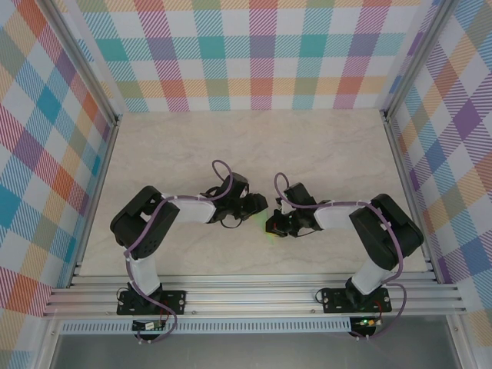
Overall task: Fold a paper plane with a square sheet of paper (pick it up from the middle)
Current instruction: Fold the wing for the fifth time at the center of the table.
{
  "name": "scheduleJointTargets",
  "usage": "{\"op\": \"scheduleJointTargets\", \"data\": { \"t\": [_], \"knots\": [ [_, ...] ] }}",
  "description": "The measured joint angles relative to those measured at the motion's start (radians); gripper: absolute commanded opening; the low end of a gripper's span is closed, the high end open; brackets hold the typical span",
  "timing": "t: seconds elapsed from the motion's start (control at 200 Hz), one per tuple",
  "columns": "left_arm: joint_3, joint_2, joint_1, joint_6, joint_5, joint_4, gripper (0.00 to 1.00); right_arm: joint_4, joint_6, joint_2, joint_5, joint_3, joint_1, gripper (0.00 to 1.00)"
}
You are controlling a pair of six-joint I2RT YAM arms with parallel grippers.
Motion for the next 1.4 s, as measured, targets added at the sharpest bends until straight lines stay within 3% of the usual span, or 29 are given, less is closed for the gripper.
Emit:
{"op": "scheduleJointTargets", "data": {
  "t": [0.21, 0.59, 0.935, 1.4],
  "knots": [
    [0.010, -0.059, -0.003, 0.037, -0.007, -0.082, 0.48, -0.001, 0.000, 0.002, -0.001, 0.002, 0.000, 0.00],
    [0.011, -0.064, -0.008, 0.045, 0.022, -0.022, 0.49, -0.004, -0.003, 0.005, -0.002, 0.003, -0.001, 0.00],
    [0.035, 0.016, -0.010, 0.058, -0.029, -0.030, 0.46, -0.007, -0.006, 0.006, -0.002, 0.003, -0.001, 0.00],
    [0.040, 0.019, 0.057, 0.069, -0.011, -0.055, 0.46, -0.015, -0.022, 0.019, -0.010, 0.015, -0.001, 0.00]
  ]
}}
